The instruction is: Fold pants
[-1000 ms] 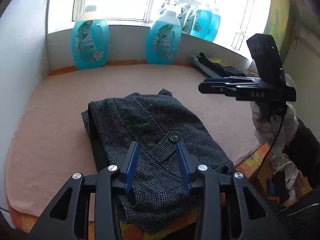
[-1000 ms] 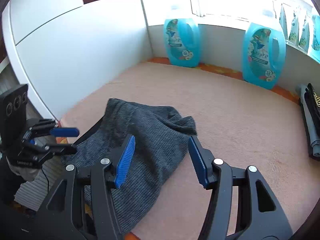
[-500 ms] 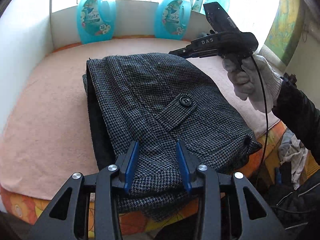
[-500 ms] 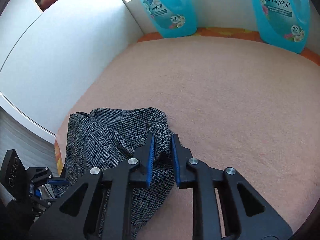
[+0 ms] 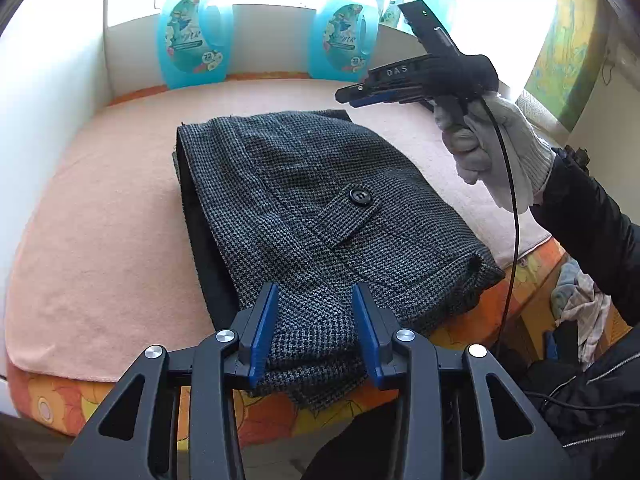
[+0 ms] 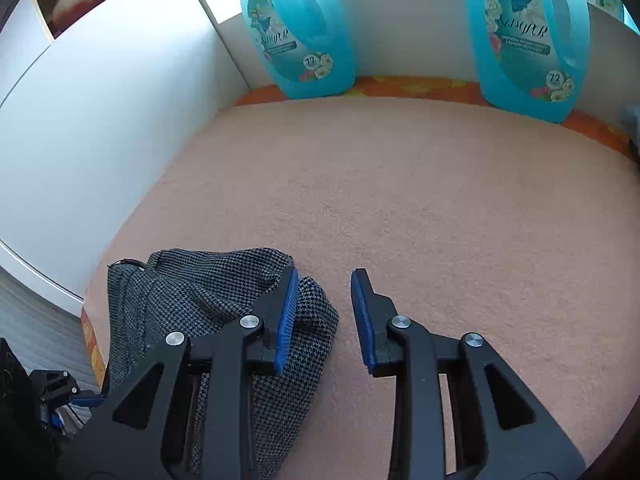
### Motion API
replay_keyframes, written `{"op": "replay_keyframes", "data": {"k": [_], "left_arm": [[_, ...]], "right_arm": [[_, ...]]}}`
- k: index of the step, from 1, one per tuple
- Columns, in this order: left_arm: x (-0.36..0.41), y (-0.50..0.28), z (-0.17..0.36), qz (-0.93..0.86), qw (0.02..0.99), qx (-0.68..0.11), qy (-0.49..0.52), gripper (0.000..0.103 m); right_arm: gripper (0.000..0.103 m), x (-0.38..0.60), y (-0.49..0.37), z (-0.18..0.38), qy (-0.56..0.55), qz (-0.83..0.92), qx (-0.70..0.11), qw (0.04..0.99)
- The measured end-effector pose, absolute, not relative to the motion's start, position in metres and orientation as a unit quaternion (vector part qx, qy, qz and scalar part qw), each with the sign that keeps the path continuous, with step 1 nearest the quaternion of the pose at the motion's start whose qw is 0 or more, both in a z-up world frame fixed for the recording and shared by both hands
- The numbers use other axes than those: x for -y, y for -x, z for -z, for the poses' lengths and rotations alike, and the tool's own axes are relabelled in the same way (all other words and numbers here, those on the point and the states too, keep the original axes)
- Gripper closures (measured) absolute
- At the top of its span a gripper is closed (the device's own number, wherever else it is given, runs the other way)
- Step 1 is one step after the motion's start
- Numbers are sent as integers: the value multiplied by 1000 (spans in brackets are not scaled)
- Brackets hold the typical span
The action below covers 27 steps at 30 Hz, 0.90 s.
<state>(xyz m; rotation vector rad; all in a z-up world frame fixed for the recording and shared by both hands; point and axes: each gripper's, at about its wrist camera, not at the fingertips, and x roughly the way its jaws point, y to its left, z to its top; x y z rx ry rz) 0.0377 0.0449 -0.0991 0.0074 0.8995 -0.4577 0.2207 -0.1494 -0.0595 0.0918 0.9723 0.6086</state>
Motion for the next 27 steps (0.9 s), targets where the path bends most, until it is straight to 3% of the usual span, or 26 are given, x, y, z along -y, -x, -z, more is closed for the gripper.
{"op": "replay_keyframes", "data": {"k": [5,12,20,27], "left_arm": [[-51,-53,68,212,896,-389,-5,66],[-47,-121,65,208,903,-375,9,66],[-37,-181,109,142,889,-435,-23,66],[-43,-183,113,142,893,-425,-31,63]], "right_arm": [[74,151,-143,31,-17,-363,-418,832],[74,125,-53,54,52,-410,-421,808],[74,108,-21,84,105,-406,-426,802],[73,113,-22,80,99,-407,-428,801]]}}
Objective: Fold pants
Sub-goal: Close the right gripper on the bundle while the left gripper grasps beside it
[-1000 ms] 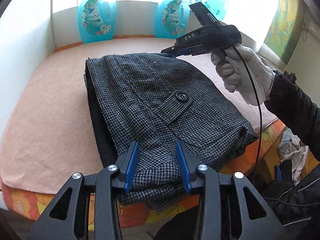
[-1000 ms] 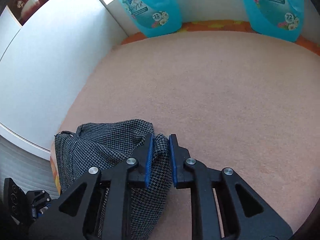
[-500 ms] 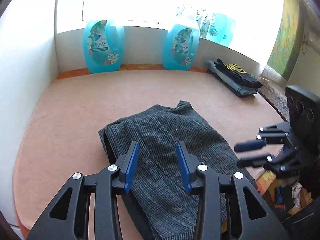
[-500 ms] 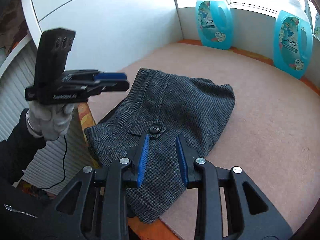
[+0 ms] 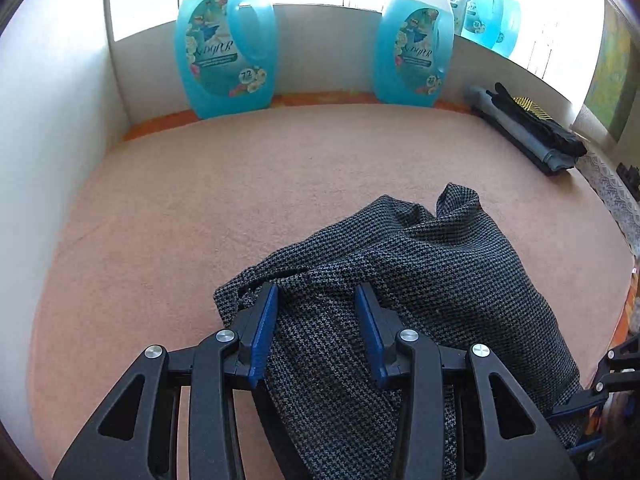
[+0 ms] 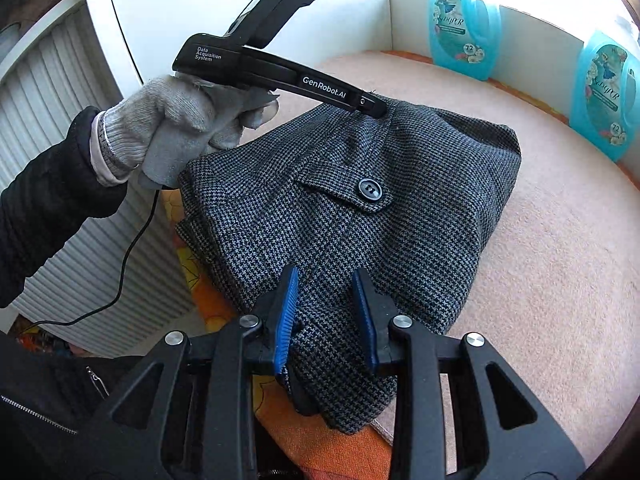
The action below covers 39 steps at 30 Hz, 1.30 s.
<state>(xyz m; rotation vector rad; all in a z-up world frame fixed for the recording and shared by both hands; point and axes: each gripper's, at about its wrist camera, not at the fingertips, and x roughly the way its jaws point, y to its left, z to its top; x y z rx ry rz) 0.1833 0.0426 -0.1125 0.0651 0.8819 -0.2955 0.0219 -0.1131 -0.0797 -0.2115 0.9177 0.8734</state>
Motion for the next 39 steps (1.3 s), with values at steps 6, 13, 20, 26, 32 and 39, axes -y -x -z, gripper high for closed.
{"op": "replay_keyframes", "data": {"k": [6,13,20,26,32,39], "left_arm": [[-77,-164,89,143,899,-412,44,43],[-111,-140,104,173,849,-471,165,32],[-113,-142,134,202,800,-511,239,32],[-102,-144,143,211,795,-518,234,32],[-93,-143,142,214,809,-505,214,32],[-80,-141,140,196,831,-491,175,44]], "right_arm": [[32,153,-39,53,45,-374,-397,837],[25,196,-93,59,-59,-343,-455,820],[25,201,-135,96,-153,-346,-522,764],[25,197,-143,110,-172,-354,-537,746],[25,190,-146,110,-172,-366,-534,743],[35,170,-147,112,-150,-377,-530,744]]}}
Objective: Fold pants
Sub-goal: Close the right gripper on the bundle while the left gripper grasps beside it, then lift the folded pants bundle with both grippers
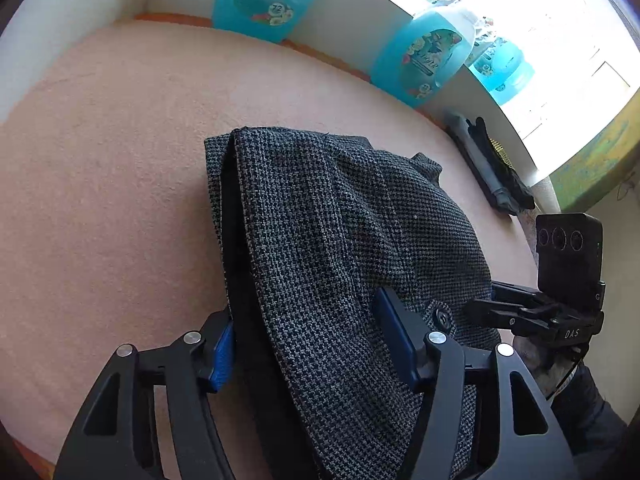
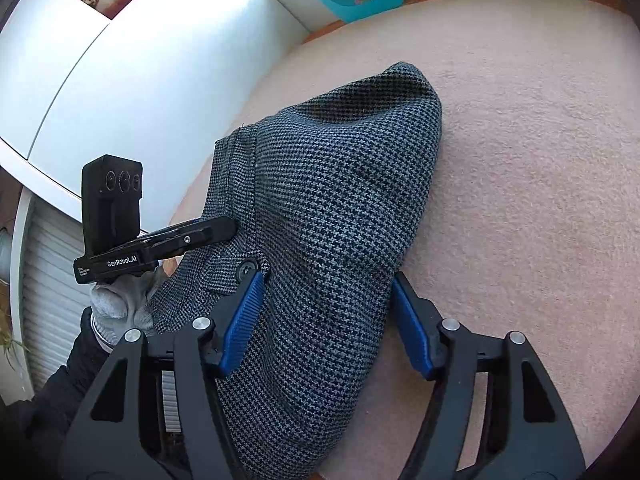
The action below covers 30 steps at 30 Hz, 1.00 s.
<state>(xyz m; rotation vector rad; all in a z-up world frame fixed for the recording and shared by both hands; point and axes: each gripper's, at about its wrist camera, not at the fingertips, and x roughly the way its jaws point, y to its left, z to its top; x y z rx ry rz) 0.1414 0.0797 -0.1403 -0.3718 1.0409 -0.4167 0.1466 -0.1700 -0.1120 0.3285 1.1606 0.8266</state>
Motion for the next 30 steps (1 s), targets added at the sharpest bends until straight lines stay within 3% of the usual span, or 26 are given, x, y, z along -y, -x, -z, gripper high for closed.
{"op": "replay_keyframes", "data": {"k": [2,7,9,12,16,23,30], "left_arm": [[-81,-142,141,192,831,-492,175,48],[-71,-139,140,181,841,-487,151,55],[-73,-140,140,181,841,-485,161,59],[-71,-134,134,179,850,-470,159,68],[-66,-127,124,179,861,-453,145,74],[-71,-125,125,186,862,-444,161,77],[-60,-109,90,194,889,-393,132,84]], "right_arm": [[36,164,-146,110,-140,-375,-529,748],[58,152,-145,110,-117,-363,-524,761],[72,148,-144,109,-114,-360,-521,765],[80,141,-136,100,-86,-351,-503,785],[83,131,-124,87,-39,-341,-482,806],[86,135,-114,69,-11,-336,-458,823],[88,142,-88,24,29,-338,-391,855]]}}
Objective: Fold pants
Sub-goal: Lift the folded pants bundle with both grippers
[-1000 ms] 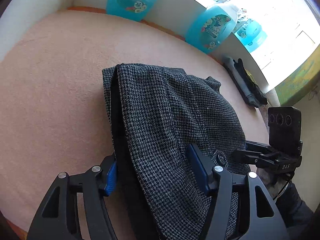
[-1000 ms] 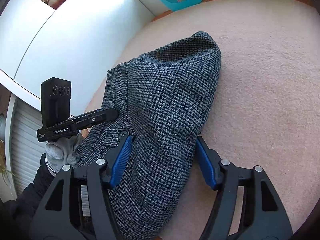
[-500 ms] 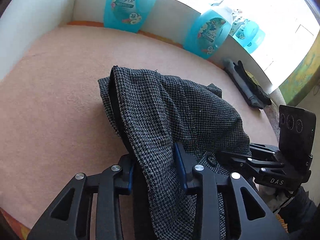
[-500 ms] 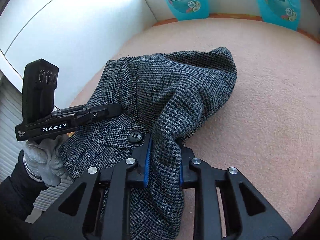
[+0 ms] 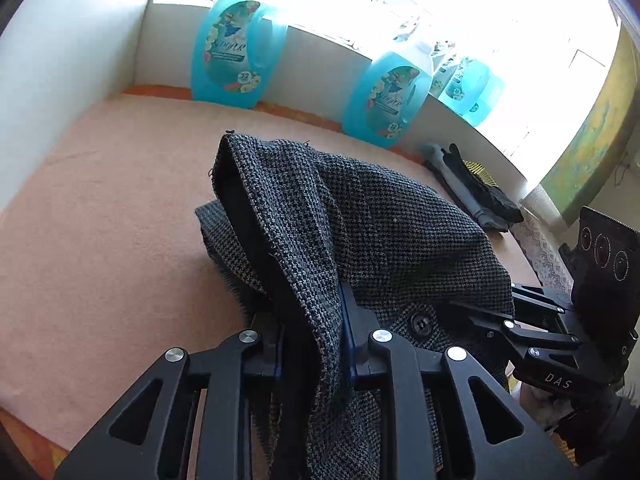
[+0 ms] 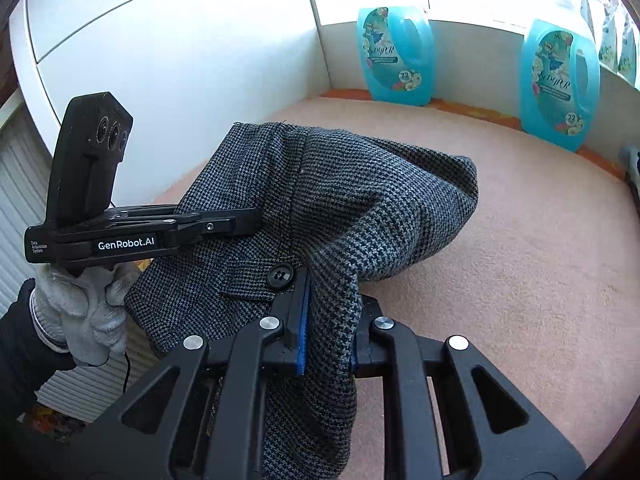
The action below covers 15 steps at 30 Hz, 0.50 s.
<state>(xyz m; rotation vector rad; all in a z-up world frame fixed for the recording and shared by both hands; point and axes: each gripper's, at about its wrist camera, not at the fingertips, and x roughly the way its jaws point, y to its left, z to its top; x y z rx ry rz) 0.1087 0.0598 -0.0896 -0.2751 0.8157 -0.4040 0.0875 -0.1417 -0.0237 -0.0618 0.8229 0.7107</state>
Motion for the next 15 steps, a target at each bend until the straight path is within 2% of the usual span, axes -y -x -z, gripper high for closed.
{"op": "replay_keyframes", "data": {"k": [3,8,9,10,12,13,14,15], "left_arm": [[-56,-109,83,199,893,-385,122,84],[-58,-129,117,194,858,-449,159,82],[-57,-131,123,186,854,-459,156,76],[-58,-134,128,175,852,-470,151,63],[-66,-135,130,157,857,-467,151,62],[-70,-137,128,151,860,-463,153,57],[-75,-140,127,141,863,-460,155,51],[-81,-143,127,138,862,-459,162,46]], "right_arm": [[88,145,-91,20,21,-337,-407,849],[88,143,-111,50,9,-334,-460,822],[88,144,-114,56,3,-334,-470,817],[88,148,-117,61,-7,-332,-477,814],[84,154,-125,67,-29,-338,-489,804],[84,157,-127,68,-36,-339,-492,801],[80,160,-129,69,-39,-341,-493,799],[70,163,-130,69,-37,-338,-494,800]]}}
